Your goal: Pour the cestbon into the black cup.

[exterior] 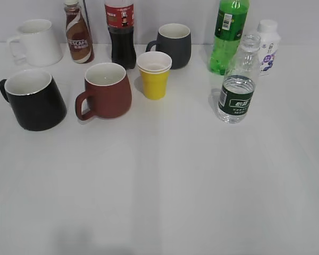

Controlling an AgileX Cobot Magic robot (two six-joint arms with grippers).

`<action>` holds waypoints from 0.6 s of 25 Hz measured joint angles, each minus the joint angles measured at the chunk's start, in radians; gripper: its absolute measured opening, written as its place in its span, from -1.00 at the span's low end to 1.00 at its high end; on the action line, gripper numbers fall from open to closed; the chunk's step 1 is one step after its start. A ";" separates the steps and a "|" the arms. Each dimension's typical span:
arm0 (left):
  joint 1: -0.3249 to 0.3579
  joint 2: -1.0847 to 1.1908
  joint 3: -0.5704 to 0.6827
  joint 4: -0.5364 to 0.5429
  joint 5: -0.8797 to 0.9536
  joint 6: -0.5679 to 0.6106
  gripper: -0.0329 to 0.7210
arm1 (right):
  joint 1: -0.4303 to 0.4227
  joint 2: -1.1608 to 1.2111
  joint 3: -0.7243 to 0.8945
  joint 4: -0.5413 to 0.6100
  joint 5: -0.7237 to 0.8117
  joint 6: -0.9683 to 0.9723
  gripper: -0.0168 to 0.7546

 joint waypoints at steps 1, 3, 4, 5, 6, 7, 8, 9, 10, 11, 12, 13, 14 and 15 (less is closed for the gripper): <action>0.000 -0.021 0.013 -0.001 -0.017 0.012 -0.08 | 0.000 -0.017 0.017 0.000 0.000 -0.008 0.62; 0.000 -0.060 0.046 -0.007 -0.044 0.019 -0.08 | 0.000 -0.046 0.030 0.000 -0.018 -0.015 0.61; 0.000 -0.076 0.058 -0.013 -0.064 0.027 -0.08 | 0.000 -0.051 0.035 0.000 -0.029 -0.016 0.61; 0.000 -0.097 0.068 -0.021 -0.088 0.037 -0.08 | 0.000 -0.054 0.036 0.000 -0.042 -0.017 0.60; 0.000 -0.115 0.075 -0.034 -0.098 0.054 -0.08 | 0.000 -0.056 0.038 0.000 -0.053 -0.018 0.59; 0.000 -0.130 0.077 -0.047 -0.104 0.068 -0.08 | 0.000 -0.057 0.044 0.000 -0.073 -0.018 0.59; 0.000 -0.140 0.077 -0.054 -0.112 0.084 -0.08 | 0.000 -0.058 0.054 0.000 -0.102 -0.019 0.59; 0.000 -0.149 0.077 -0.060 -0.117 0.095 -0.08 | 0.000 -0.058 0.065 0.000 -0.126 -0.019 0.58; 0.000 -0.153 0.077 -0.063 -0.119 0.098 -0.08 | 0.000 -0.058 0.071 0.000 -0.138 -0.019 0.59; 0.000 -0.157 0.077 -0.064 -0.120 0.101 -0.08 | 0.000 -0.058 0.072 0.000 -0.146 -0.019 0.59; 0.000 -0.159 0.077 -0.065 -0.121 0.105 -0.08 | 0.000 -0.058 0.072 0.000 -0.151 -0.019 0.58; 0.000 -0.159 0.077 -0.065 -0.122 0.105 -0.08 | 0.000 -0.058 0.072 0.000 -0.154 -0.019 0.58; 0.000 -0.159 0.077 -0.065 -0.122 0.107 -0.08 | 0.000 -0.057 0.072 0.000 -0.158 -0.019 0.58; 0.000 -0.159 0.077 -0.065 -0.122 0.108 -0.08 | 0.000 -0.057 0.072 0.000 -0.160 -0.019 0.58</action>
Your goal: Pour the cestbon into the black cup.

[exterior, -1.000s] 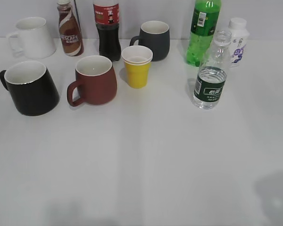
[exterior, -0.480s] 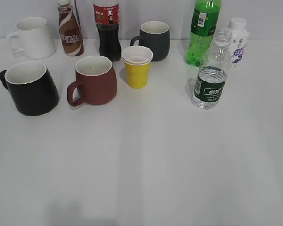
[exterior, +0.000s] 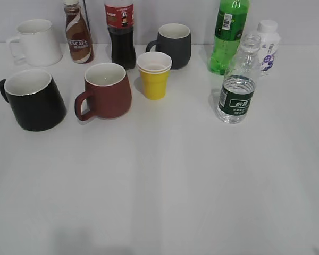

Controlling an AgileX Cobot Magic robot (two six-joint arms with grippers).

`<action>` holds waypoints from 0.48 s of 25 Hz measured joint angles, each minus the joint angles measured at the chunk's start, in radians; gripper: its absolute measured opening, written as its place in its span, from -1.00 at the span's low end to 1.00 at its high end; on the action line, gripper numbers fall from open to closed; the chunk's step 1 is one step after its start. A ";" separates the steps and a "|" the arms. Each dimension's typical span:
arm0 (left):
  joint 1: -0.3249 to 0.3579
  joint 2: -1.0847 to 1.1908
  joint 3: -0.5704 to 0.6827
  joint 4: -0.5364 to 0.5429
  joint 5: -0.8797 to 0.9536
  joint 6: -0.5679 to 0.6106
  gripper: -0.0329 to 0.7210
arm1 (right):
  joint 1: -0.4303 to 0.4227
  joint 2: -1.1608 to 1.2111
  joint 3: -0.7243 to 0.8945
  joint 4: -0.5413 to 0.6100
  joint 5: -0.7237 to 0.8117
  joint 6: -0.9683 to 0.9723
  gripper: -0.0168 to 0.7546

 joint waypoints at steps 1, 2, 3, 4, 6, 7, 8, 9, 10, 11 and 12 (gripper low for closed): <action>0.000 0.000 0.000 0.000 0.000 0.000 -0.08 | 0.000 0.000 0.000 0.000 -0.001 0.000 0.58; 0.000 0.000 0.000 -0.001 0.000 0.000 -0.08 | 0.000 0.000 0.000 0.000 -0.003 0.000 0.58; 0.000 0.000 0.000 -0.001 0.000 0.000 -0.08 | 0.000 0.000 0.000 0.000 -0.003 0.000 0.58; 0.000 0.000 0.000 -0.001 0.000 0.000 -0.08 | 0.000 0.000 0.000 0.000 -0.003 0.000 0.58; 0.000 0.000 0.000 -0.001 0.000 0.001 -0.08 | 0.000 0.000 0.000 0.000 -0.003 0.000 0.58; 0.005 0.000 0.000 -0.001 0.000 0.002 -0.08 | -0.001 -0.001 0.000 0.000 -0.003 0.000 0.58; 0.022 0.000 0.000 -0.002 -0.001 0.002 -0.08 | -0.004 -0.002 0.000 0.000 -0.003 0.000 0.58; 0.053 0.000 0.000 -0.002 -0.001 0.002 -0.08 | -0.015 -0.002 0.000 0.000 -0.004 0.000 0.58; 0.098 0.000 0.000 -0.003 -0.001 0.003 -0.08 | -0.034 -0.002 0.000 0.000 -0.004 0.000 0.58; 0.152 0.000 0.000 -0.003 -0.001 0.003 -0.08 | -0.061 -0.003 0.000 0.000 -0.004 0.000 0.58; 0.202 0.000 0.000 -0.003 -0.001 0.003 -0.08 | -0.088 -0.003 0.000 0.000 -0.004 0.000 0.58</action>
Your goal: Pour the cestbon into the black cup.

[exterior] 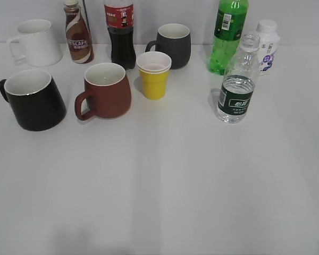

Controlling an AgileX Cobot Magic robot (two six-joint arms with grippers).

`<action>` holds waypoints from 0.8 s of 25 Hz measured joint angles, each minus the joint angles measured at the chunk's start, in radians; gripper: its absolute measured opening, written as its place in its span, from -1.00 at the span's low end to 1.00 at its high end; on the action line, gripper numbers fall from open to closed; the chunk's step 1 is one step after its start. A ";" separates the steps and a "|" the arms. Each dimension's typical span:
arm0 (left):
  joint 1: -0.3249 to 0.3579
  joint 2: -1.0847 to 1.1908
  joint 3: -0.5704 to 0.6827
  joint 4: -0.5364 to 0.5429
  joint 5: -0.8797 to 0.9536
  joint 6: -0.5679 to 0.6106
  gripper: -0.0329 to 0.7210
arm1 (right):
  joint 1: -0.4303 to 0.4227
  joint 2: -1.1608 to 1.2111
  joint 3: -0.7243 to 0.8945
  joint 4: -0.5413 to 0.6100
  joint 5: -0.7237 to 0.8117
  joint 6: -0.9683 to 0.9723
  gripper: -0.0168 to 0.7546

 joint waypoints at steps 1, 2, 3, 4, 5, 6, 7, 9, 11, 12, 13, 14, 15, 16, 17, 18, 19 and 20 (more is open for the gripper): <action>0.062 0.000 0.000 -0.001 0.000 0.000 -0.09 | -0.037 0.000 0.000 0.000 0.000 0.000 0.58; 0.114 0.000 0.000 -0.001 0.000 0.000 -0.10 | -0.075 0.000 0.000 0.000 -0.001 0.000 0.58; 0.174 -0.001 0.000 -0.001 0.000 0.000 -0.12 | -0.105 -0.003 0.000 0.000 -0.001 0.000 0.58; 0.228 -0.006 0.000 -0.001 0.000 0.000 -0.14 | -0.136 -0.013 0.000 0.000 -0.001 0.000 0.58; 0.271 -0.015 0.000 -0.001 0.000 0.000 -0.16 | -0.160 -0.022 0.000 0.000 -0.001 0.000 0.58; 0.302 -0.035 0.000 -0.001 0.000 0.000 -0.19 | -0.176 -0.027 0.000 0.000 0.000 0.000 0.58; 0.321 -0.057 0.001 -0.002 -0.004 0.000 -0.21 | -0.187 -0.030 0.000 0.000 -0.001 0.000 0.58; 0.338 -0.071 0.001 0.000 -0.003 0.000 -0.25 | -0.191 -0.032 0.000 0.000 -0.002 0.000 0.58; 0.342 -0.071 0.001 -0.001 -0.003 0.000 -0.29 | -0.191 -0.032 0.000 0.000 -0.002 0.000 0.58; 0.343 -0.071 0.001 -0.001 -0.003 0.000 -0.29 | -0.191 -0.032 0.000 0.000 -0.002 0.000 0.58; 0.343 -0.071 0.001 -0.001 -0.004 0.000 -0.30 | -0.191 -0.032 0.000 0.000 -0.002 0.000 0.58; 0.343 -0.071 0.001 -0.001 -0.004 0.000 -0.30 | -0.191 -0.032 0.000 0.000 -0.002 0.000 0.58; 0.343 -0.071 0.001 -0.001 -0.004 0.000 -0.30 | -0.191 -0.032 0.000 0.000 -0.002 0.000 0.58; 0.343 -0.071 0.001 -0.001 -0.004 0.000 -0.30 | -0.191 -0.032 0.000 0.000 -0.002 0.000 0.58; 0.343 -0.071 0.001 -0.001 -0.004 0.000 -0.30 | -0.191 -0.032 0.000 0.000 -0.002 0.000 0.58; 0.343 -0.071 0.001 -0.001 -0.004 0.000 -0.30 | -0.191 -0.032 0.000 0.000 -0.002 0.000 0.58; 0.343 -0.071 0.001 -0.001 -0.004 0.000 -0.30 | -0.191 -0.032 0.000 0.000 -0.002 0.000 0.58; 0.343 -0.071 0.001 -0.001 -0.004 0.000 -0.30 | -0.191 -0.032 0.000 0.000 -0.002 0.000 0.58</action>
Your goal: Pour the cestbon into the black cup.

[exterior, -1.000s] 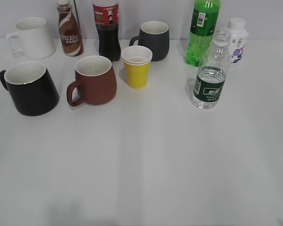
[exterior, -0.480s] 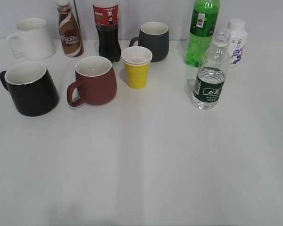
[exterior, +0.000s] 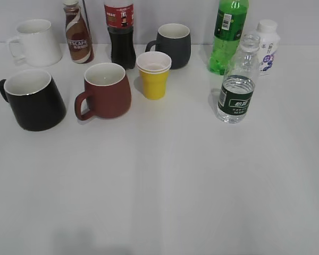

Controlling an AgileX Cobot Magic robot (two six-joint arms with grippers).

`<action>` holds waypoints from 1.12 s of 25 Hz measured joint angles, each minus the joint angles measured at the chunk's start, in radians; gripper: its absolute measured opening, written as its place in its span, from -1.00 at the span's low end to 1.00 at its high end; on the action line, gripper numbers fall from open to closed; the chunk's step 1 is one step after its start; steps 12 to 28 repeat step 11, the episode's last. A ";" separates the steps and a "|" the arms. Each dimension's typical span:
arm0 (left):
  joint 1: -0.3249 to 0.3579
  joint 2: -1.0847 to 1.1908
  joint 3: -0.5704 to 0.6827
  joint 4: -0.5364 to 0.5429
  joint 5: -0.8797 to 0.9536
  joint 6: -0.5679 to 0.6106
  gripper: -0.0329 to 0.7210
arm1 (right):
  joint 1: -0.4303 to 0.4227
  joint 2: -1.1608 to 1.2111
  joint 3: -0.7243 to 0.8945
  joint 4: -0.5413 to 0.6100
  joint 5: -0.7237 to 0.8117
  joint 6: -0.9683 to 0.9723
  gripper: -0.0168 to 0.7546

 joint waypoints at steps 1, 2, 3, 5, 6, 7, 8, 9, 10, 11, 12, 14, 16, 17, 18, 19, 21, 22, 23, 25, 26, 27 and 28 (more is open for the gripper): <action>0.000 0.000 0.000 0.000 0.000 0.000 -0.30 | 0.000 0.000 0.000 0.000 0.000 0.000 0.58; 0.000 0.000 0.000 0.000 0.000 0.000 -0.30 | 0.000 0.000 0.000 0.000 0.000 0.000 0.58; 0.000 0.000 0.000 0.000 -0.001 0.000 -0.30 | 0.000 0.000 0.000 0.000 0.000 0.000 0.58; 0.000 0.000 0.000 0.000 -0.001 0.000 -0.30 | 0.000 0.000 0.000 0.000 0.000 0.000 0.58; 0.000 0.000 0.000 0.000 -0.001 0.000 -0.30 | 0.000 0.000 0.000 0.000 0.000 0.000 0.58; 0.000 0.000 0.000 0.000 -0.001 0.000 -0.30 | 0.000 0.000 0.000 0.000 0.000 0.000 0.58; 0.000 0.000 0.000 0.000 -0.001 0.000 -0.30 | 0.000 0.000 0.000 0.000 0.000 0.000 0.58; 0.000 0.000 0.000 0.000 -0.001 0.000 -0.30 | 0.000 0.000 0.000 0.000 0.000 0.000 0.58; 0.000 0.000 0.000 0.000 -0.001 0.000 -0.30 | 0.000 0.000 0.000 0.000 0.000 0.000 0.58; 0.000 0.000 0.000 0.000 -0.001 0.000 -0.30 | 0.000 0.000 0.000 0.000 0.000 0.000 0.58; 0.000 0.000 0.000 0.000 -0.001 0.000 -0.30 | 0.000 0.000 0.000 0.000 0.000 0.000 0.58; 0.000 0.000 0.000 0.000 -0.001 0.000 -0.30 | 0.000 0.000 0.000 0.000 0.000 0.000 0.58; 0.000 0.000 0.000 0.000 -0.001 0.000 -0.30 | 0.000 0.000 0.000 0.000 0.000 0.000 0.58; 0.000 0.000 0.000 0.000 -0.001 0.000 -0.30 | 0.000 0.000 0.000 0.000 0.000 0.000 0.58; 0.000 0.000 0.000 0.000 -0.001 0.000 -0.30 | 0.000 0.000 0.000 0.000 0.000 0.000 0.58; 0.000 0.000 0.000 0.000 -0.001 0.000 -0.30 | 0.000 0.000 0.000 0.000 0.000 0.000 0.58; 0.000 0.000 0.000 0.000 -0.001 0.000 -0.30 | 0.000 0.000 0.000 0.000 0.000 0.000 0.58; 0.000 0.000 0.000 0.000 -0.001 0.000 -0.30 | 0.000 0.000 0.000 0.000 0.000 0.000 0.58; 0.000 0.000 0.000 0.000 -0.001 0.000 -0.30 | 0.000 0.000 0.000 0.000 0.000 0.000 0.58; 0.000 0.000 0.000 0.000 -0.001 0.000 -0.30 | 0.000 0.000 0.000 0.000 0.000 0.000 0.58; 0.000 0.000 0.000 0.000 -0.001 0.000 -0.30 | 0.000 0.000 0.000 0.000 0.000 0.000 0.58; 0.000 0.000 0.000 0.000 -0.001 0.000 -0.30 | 0.000 0.000 0.000 0.000 0.000 0.000 0.58; 0.000 0.000 0.000 0.000 -0.001 0.000 -0.30 | 0.000 0.000 0.000 0.000 0.000 0.000 0.58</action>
